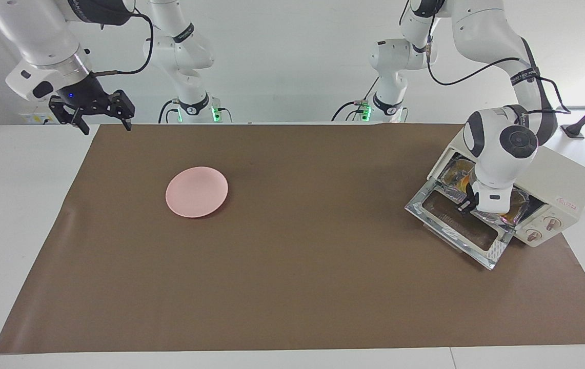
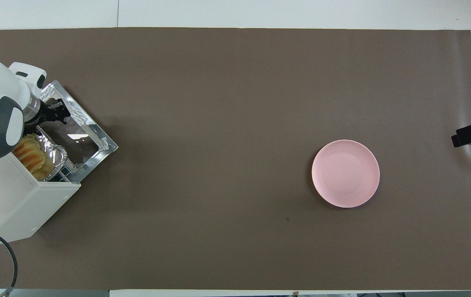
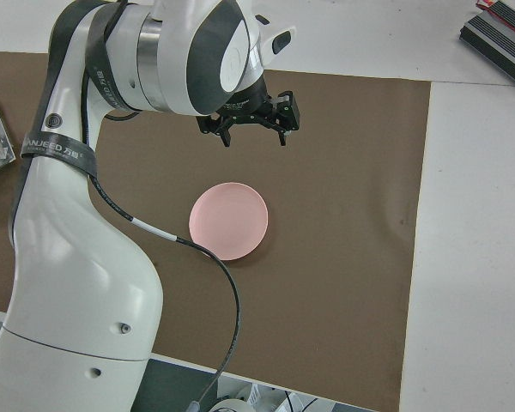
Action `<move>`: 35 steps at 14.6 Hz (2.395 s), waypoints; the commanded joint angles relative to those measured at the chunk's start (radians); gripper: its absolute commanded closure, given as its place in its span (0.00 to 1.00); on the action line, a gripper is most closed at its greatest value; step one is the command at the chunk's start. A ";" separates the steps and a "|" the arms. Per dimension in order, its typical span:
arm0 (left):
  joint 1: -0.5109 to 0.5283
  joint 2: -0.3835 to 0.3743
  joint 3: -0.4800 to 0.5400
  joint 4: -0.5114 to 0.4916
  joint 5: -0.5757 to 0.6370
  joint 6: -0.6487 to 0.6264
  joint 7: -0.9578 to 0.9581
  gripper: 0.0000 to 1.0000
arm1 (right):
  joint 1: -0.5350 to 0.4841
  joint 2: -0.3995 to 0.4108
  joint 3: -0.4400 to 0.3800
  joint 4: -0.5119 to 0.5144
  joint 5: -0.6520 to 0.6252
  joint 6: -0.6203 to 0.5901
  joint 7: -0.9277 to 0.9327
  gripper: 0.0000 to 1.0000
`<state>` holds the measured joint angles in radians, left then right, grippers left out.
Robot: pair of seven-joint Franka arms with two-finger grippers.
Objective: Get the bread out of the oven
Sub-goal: 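Pull the foil tray out of the oven with the left gripper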
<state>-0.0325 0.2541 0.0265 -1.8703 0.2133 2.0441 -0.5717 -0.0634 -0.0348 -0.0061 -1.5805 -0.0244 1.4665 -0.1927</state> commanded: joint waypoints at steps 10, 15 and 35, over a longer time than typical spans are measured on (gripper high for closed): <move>-0.473 0.056 -0.007 0.250 -0.009 -0.136 -0.028 1.00 | -0.012 -0.024 0.009 -0.023 0.001 -0.009 -0.002 0.00; -0.582 0.092 -0.011 0.227 -0.158 -0.044 -0.060 1.00 | -0.012 -0.024 0.008 -0.023 0.003 -0.009 -0.002 0.00; -0.392 -0.070 -0.002 0.226 -0.269 -0.204 -0.173 0.00 | -0.006 -0.025 0.011 -0.026 0.003 -0.006 -0.002 0.00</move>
<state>-0.5351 0.2890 0.0323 -1.6078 -0.0319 1.9328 -0.7849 -0.0627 -0.0348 -0.0047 -1.5805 -0.0244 1.4665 -0.1927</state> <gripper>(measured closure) 0.075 0.000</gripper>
